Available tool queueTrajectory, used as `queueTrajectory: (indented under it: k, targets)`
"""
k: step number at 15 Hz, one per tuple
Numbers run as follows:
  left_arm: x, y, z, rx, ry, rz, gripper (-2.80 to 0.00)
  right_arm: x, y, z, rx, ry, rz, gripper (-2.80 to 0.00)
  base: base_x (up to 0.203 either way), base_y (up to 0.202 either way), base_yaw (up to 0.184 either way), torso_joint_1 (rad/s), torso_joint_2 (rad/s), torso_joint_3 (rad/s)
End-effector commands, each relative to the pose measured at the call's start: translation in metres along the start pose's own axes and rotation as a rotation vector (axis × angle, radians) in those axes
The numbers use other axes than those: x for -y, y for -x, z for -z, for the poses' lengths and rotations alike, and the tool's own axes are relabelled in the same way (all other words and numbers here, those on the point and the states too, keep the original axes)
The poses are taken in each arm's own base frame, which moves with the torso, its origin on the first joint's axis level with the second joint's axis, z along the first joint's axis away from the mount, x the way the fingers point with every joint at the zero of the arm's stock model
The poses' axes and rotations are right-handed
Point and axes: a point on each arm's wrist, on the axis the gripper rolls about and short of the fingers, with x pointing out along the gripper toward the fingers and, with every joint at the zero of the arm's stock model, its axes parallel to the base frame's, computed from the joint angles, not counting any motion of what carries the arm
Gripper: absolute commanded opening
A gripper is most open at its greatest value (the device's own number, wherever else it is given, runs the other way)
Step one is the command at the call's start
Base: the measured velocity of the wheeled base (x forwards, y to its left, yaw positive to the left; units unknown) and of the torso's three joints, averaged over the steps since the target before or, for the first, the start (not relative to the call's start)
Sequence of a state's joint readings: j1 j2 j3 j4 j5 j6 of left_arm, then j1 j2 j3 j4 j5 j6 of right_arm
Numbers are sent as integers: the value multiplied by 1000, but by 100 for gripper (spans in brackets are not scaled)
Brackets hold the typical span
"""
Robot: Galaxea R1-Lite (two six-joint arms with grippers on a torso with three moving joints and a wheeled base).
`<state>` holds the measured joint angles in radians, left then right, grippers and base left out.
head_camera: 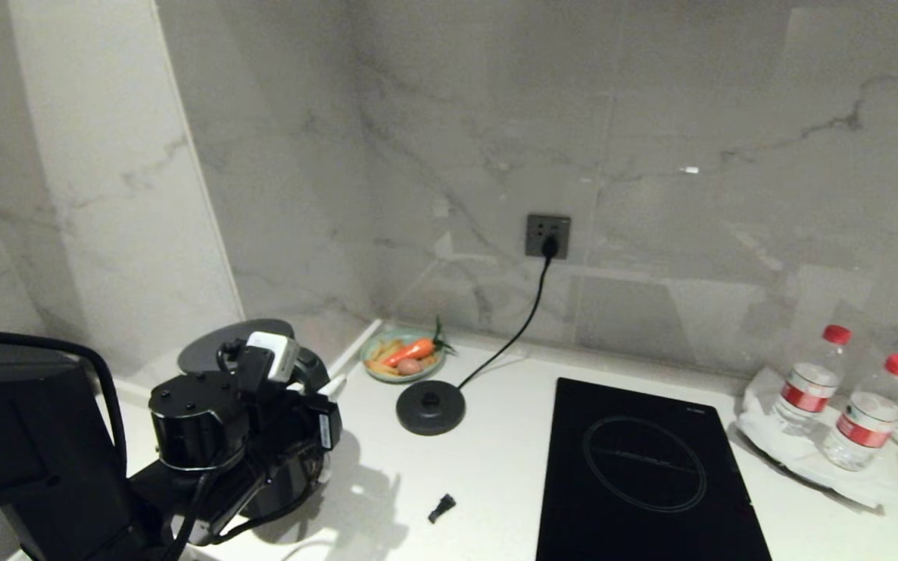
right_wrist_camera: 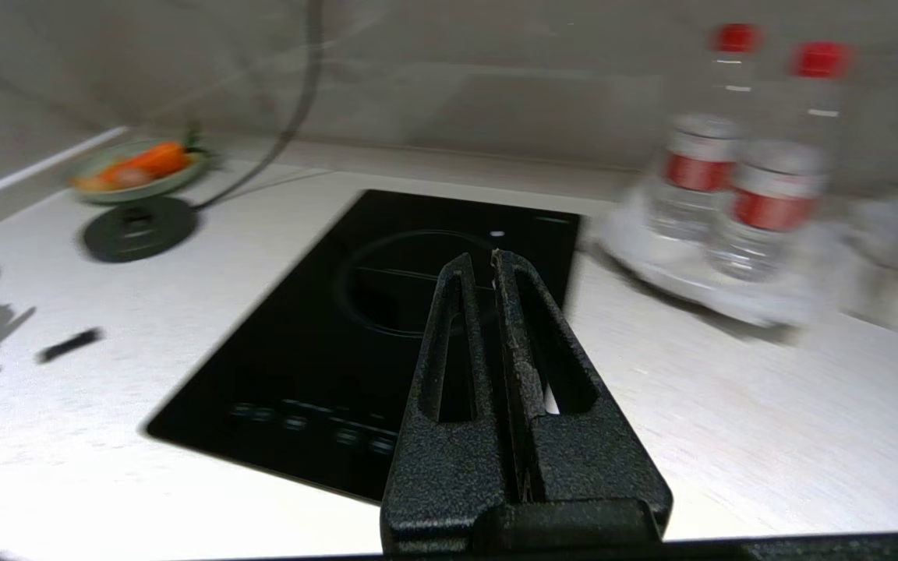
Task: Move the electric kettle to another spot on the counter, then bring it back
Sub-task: Place it on the power base
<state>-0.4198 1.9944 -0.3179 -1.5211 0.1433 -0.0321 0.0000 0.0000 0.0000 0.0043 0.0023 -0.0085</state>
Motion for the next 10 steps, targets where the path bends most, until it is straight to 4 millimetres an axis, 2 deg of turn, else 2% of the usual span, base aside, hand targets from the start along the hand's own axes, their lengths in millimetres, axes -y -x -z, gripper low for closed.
queueTrajectory:
  k: [1,4,6,10]
  targets:
    - [1,0,-2,12,1,1,-280,0,0,0,0,1,-1,-280,4,7,-174,5,0,0]
    - [2,0,-2,13,1,5,-280,0,0,0,0,1,-1,-280,2,4,-164,3,3,4]
    - [2,0,-2,12,1,6,-280,0,0,0,0,1,-1,-280,3,4,-98,3,7,3]
    - [14,-9,-10,61,4,34,-280,0,0,0,0,-1,-1,-280,0,0,0,0,0,0]
